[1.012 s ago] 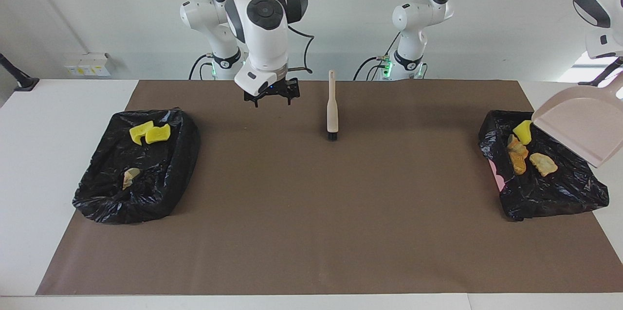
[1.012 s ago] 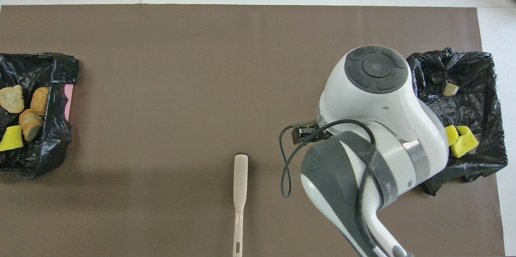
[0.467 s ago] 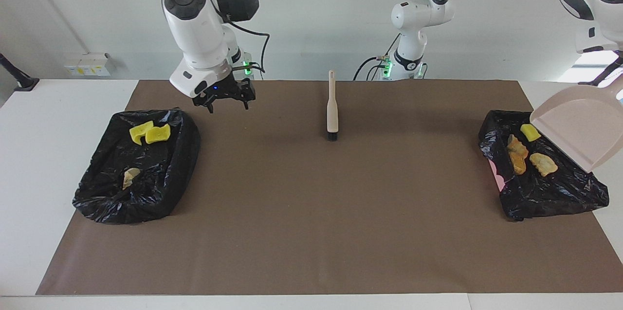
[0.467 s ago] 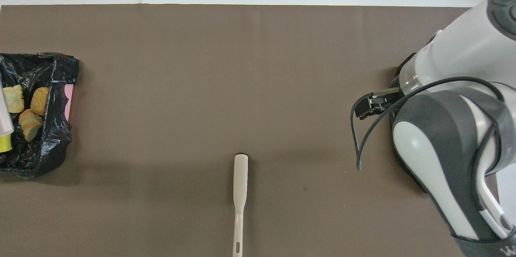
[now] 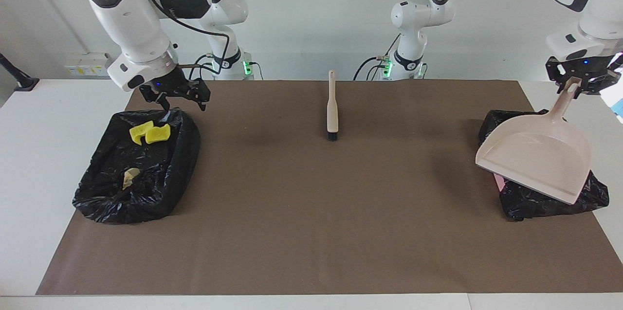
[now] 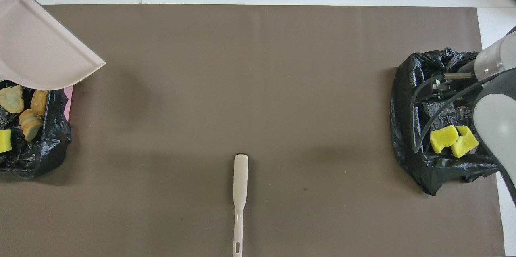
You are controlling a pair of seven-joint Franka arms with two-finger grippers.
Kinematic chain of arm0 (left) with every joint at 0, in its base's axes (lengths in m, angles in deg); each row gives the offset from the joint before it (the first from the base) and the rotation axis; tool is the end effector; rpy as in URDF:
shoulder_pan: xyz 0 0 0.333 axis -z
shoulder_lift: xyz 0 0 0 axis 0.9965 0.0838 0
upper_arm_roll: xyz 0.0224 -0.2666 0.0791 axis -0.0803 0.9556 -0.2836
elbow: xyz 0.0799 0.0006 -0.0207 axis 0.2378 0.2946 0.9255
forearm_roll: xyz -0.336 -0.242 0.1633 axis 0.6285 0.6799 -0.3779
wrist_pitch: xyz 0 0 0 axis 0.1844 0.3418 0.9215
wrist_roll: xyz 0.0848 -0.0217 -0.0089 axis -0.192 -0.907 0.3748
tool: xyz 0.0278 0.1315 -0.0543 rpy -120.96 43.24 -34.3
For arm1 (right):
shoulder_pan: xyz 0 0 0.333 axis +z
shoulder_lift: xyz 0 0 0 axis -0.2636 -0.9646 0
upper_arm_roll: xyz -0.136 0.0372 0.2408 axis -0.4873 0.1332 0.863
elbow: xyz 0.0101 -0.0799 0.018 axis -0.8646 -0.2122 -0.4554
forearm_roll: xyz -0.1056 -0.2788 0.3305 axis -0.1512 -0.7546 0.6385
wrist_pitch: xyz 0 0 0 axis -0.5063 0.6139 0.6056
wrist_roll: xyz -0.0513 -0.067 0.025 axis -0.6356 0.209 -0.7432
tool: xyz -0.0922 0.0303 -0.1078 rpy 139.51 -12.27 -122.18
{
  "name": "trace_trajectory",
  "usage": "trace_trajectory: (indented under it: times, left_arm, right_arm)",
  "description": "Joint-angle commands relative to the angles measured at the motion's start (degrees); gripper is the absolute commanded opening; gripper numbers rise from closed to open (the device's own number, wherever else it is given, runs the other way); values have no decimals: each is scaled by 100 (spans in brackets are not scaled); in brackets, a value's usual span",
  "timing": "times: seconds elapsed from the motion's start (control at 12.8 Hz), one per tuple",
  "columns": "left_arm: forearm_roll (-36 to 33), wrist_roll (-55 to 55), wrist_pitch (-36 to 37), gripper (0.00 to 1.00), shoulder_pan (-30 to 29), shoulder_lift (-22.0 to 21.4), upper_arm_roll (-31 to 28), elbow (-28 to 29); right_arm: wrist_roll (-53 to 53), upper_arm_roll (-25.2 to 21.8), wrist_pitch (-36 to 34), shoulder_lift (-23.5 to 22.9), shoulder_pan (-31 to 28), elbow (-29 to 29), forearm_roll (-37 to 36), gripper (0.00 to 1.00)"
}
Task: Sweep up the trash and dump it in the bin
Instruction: 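Lift the dustpan back and set it mid-table with the left gripper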
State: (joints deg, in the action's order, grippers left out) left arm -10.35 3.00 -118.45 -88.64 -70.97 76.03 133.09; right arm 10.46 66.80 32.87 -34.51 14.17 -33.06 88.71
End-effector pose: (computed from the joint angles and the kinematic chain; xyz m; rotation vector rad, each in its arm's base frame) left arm 0.6177 0.0606 0.5447 -2.7627 0.9021 0.1420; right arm 0.6203 0.0151 0.4923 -3.1296 0.0693 0.1417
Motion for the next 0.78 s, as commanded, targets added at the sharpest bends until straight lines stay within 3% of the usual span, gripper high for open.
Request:
trace_trajectory:
  times: [0.0,0.16,0.47,0.7]
  left_arm:
    - [581,1781,15,0,746,-36,-59,214]
    - [872,2669,-99,0,1203,-1,-59,294]
    - [1838,5069,-1686,0,2468,78,-59,1066]
    - [1980,5870,-2436,0,3181,630,-59,1121]
  right_arm:
    - [-303,64,-53,162,-283,30,-105,100]
    - [-268,64,-79,197,-398,248,-79,100]
    - [-206,73,-194,224,-408,347,-96,100]
    - [-207,47,-194,277,-434,329,-88,100]
